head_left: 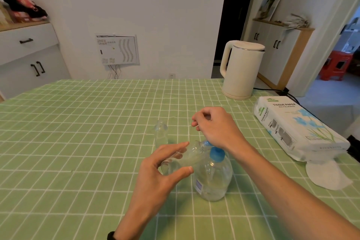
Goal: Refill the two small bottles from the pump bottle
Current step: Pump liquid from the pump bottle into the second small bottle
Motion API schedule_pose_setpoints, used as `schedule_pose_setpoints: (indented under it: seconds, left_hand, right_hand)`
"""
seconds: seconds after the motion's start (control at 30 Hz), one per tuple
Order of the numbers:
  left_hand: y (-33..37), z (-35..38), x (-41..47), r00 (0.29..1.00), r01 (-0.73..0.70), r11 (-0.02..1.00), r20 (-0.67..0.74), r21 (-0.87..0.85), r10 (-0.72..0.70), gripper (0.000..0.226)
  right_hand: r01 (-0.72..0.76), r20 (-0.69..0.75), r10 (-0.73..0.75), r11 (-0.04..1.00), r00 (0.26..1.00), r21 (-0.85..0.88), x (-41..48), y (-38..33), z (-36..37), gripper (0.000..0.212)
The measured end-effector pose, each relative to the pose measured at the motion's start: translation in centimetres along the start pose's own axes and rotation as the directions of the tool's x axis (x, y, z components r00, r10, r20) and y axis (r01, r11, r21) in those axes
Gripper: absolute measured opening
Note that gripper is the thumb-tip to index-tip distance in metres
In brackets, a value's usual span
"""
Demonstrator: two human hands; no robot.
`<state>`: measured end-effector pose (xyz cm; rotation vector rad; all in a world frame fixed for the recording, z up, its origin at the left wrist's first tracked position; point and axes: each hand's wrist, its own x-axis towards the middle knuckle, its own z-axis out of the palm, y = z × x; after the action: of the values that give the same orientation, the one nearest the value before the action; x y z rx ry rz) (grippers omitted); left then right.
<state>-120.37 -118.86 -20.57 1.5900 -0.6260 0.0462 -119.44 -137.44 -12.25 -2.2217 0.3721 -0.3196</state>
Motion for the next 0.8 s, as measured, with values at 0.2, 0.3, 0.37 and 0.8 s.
schedule_pose_setpoints:
  seconds: [0.2,0.3,0.37,0.8]
  left_hand:
    - [-0.2,0.0,-0.2,1.0,-0.003,1.0,0.003,0.023,0.003,0.057]
    - [-0.5,0.1,-0.3,1.0,0.013,0.999,0.005,0.033,-0.013,0.056]
    - [-0.7,0.3,-0.4,1.0,0.022,0.999,0.002,0.026,-0.022,0.056]
    - [0.2,0.0,-0.5,1.0,-0.001,0.998,-0.008,0.069,0.001,0.056]
  right_hand:
    - [-0.005,0.007,0.005,1.0,1.0,0.029,0.3,0.5,0.3,0.029]
    - [-0.028,0.024,0.028,0.999,0.999,0.023,0.2,1.0,0.6,0.026]
    - [-0.039,0.029,0.038,0.999,0.999,0.021,0.1,1.2,0.7,0.027]
    - [0.037,0.0,-0.037,0.996,0.999,0.084,0.3,0.2,0.1,0.026]
